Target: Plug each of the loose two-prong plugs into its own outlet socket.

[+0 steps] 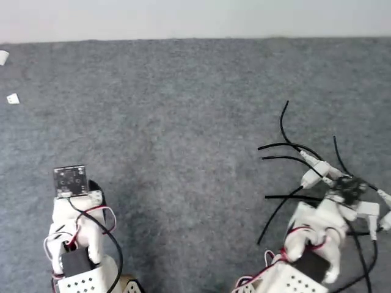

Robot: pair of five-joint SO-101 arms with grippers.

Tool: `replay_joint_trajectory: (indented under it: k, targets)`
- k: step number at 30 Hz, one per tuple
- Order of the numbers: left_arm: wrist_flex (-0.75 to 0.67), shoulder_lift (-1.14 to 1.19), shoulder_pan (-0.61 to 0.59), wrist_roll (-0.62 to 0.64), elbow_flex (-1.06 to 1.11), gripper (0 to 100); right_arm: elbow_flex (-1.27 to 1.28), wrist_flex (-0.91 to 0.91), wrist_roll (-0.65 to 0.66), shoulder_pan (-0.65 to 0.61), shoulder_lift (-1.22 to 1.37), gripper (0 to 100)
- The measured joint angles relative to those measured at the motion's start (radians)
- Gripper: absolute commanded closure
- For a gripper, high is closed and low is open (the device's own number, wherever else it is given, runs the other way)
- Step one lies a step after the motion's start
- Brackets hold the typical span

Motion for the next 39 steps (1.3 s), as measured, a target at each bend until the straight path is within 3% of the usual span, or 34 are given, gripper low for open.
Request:
replay_joint_trajectory:
  k: [10, 39]
  targets:
    - [0.196, 0.0, 0.021, 0.0, 0.0, 92, 0.034, 0.158, 0.077, -0.058, 0.011, 96.6]
    - [0.199, 0.0, 0.021, 0.0, 0.0, 92, 0.037, 0.17, 0.077, -0.058, 0.011, 96.6]
